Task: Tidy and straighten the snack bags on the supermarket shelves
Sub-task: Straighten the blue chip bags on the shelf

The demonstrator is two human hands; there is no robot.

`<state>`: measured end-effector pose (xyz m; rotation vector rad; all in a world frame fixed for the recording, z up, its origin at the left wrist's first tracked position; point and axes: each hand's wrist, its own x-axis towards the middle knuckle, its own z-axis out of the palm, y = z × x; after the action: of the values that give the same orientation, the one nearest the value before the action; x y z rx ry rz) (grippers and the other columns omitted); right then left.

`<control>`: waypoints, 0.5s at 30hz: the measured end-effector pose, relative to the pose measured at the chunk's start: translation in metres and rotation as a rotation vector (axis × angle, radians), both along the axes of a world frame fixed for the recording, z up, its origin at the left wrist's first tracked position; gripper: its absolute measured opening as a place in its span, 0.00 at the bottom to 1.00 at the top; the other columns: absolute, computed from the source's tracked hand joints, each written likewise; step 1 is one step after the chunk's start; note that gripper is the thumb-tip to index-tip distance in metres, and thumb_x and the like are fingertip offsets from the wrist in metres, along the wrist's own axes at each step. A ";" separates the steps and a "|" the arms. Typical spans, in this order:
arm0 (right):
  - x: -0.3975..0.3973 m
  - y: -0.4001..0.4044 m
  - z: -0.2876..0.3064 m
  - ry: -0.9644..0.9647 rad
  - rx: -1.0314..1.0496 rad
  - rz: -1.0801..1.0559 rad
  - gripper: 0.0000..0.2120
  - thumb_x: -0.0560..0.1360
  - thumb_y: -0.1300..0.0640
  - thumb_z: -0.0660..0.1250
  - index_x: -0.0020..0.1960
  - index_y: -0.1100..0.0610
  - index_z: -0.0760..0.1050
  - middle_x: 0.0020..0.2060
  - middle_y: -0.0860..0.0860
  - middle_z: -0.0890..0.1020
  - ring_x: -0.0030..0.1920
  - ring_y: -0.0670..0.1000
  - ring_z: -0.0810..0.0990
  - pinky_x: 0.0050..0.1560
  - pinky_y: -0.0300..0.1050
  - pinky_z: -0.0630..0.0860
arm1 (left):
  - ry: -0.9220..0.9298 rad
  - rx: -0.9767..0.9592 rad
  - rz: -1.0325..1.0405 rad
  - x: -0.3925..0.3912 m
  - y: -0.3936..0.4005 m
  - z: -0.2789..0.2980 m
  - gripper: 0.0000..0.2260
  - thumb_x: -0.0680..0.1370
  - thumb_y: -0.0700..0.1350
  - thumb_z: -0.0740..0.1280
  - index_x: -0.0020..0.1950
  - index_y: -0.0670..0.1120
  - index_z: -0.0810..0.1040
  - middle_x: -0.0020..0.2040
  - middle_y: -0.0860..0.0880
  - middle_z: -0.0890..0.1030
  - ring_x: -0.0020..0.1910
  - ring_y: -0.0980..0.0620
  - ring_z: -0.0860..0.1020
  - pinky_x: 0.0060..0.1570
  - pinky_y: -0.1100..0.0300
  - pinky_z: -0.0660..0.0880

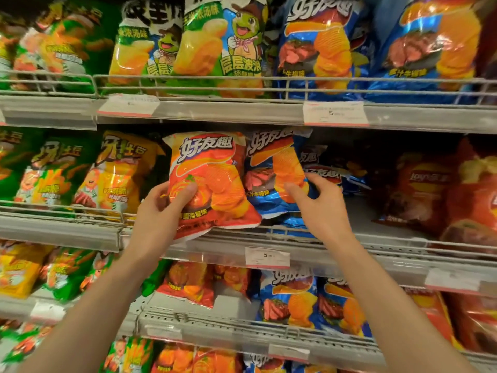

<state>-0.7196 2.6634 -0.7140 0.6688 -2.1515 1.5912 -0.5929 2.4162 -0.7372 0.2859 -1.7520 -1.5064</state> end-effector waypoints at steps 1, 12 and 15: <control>-0.002 0.011 0.000 0.004 -0.039 0.005 0.16 0.78 0.45 0.71 0.62 0.50 0.81 0.52 0.47 0.86 0.46 0.46 0.81 0.49 0.45 0.74 | -0.013 -0.008 -0.001 -0.004 0.004 0.001 0.33 0.70 0.67 0.72 0.71 0.53 0.74 0.58 0.54 0.83 0.49 0.57 0.85 0.41 0.65 0.80; -0.017 0.117 -0.010 0.037 -0.176 0.001 0.06 0.80 0.48 0.70 0.55 0.44 0.83 0.45 0.43 0.88 0.45 0.44 0.86 0.41 0.41 0.81 | -0.135 -0.178 -0.037 -0.059 0.020 0.022 0.33 0.72 0.69 0.70 0.72 0.54 0.73 0.51 0.62 0.81 0.45 0.63 0.82 0.41 0.66 0.76; -0.020 0.126 -0.009 0.041 -0.198 0.027 0.04 0.80 0.50 0.70 0.54 0.44 0.83 0.44 0.44 0.88 0.39 0.38 0.84 0.35 0.29 0.76 | -0.179 -0.238 -0.025 -0.070 0.021 0.020 0.38 0.71 0.70 0.68 0.76 0.52 0.68 0.57 0.55 0.79 0.48 0.60 0.80 0.42 0.64 0.75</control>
<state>-0.7400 2.7891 -0.7230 0.6636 -1.9319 1.7601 -0.6631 2.4372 -0.7175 0.2849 -2.0624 -1.3055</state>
